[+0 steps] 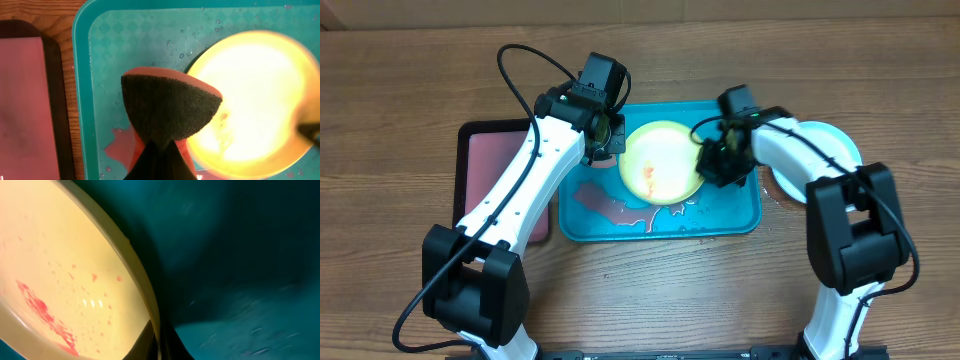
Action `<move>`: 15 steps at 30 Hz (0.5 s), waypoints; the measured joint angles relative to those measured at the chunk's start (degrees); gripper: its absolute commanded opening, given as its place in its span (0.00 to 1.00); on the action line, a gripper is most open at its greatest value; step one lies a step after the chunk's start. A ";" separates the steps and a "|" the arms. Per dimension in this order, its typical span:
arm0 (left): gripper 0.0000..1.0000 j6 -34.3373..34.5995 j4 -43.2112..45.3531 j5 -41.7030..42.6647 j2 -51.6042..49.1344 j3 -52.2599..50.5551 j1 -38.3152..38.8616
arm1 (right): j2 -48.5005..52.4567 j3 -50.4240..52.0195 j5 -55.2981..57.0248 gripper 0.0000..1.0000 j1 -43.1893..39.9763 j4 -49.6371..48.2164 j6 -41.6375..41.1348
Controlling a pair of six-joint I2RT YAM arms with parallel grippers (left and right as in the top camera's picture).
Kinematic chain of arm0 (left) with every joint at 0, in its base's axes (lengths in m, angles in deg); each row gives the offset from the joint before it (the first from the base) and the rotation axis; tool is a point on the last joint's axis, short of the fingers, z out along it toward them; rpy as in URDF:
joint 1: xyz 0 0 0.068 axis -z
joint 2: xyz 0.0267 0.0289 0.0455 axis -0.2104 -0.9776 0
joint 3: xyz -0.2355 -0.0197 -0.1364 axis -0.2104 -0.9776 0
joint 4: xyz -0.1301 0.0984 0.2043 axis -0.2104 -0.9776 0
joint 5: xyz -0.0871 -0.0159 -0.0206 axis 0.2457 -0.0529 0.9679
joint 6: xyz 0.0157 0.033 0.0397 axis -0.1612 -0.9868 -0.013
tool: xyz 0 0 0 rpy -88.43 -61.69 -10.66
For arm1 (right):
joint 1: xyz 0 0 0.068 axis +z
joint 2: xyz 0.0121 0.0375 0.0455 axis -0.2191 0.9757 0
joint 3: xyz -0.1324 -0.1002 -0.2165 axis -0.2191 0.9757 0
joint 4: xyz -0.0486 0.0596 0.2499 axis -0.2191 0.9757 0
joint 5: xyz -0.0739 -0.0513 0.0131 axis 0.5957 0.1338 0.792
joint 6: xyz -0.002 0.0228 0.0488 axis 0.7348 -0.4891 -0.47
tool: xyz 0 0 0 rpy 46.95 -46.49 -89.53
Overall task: Clean dirty plates on tray and stack at the side
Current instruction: 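Move the right gripper to the yellow plate and grasp its rim, then pull the yellow plate to the tray center with the right gripper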
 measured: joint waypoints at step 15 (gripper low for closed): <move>0.04 0.00 -0.22 0.00 0.00 0.00 0.00 | -0.02 -2.40 2.67 0.47 1.05 -6.93 12.48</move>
